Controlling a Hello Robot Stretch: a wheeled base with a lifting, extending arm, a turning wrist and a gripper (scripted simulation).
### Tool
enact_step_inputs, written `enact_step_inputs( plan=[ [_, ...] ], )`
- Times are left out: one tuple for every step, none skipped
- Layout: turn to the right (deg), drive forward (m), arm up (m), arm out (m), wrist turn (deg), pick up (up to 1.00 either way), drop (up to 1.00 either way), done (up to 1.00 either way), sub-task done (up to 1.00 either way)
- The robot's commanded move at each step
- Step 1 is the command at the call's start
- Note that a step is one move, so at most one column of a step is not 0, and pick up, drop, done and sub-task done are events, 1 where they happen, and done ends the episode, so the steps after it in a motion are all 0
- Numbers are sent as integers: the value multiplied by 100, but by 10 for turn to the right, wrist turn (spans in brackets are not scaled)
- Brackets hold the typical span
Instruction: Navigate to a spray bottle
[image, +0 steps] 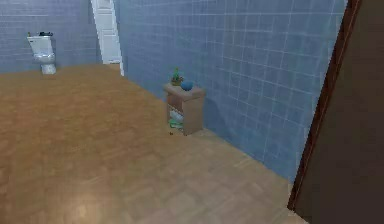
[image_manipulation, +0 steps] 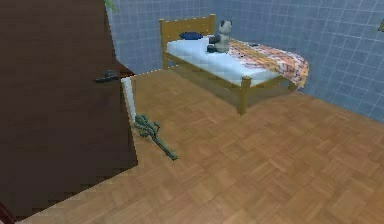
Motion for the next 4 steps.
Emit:
enact_step_inputs(
  plan=[
    [300,0,0,0,0,0,0,0,0],
    [0,20,0,0,0,0,0,0,0],
    [-450,0,0,0,0,0,0,0,0],
    [-270,0,0,0,0,0,0,0,0]
  ],
)
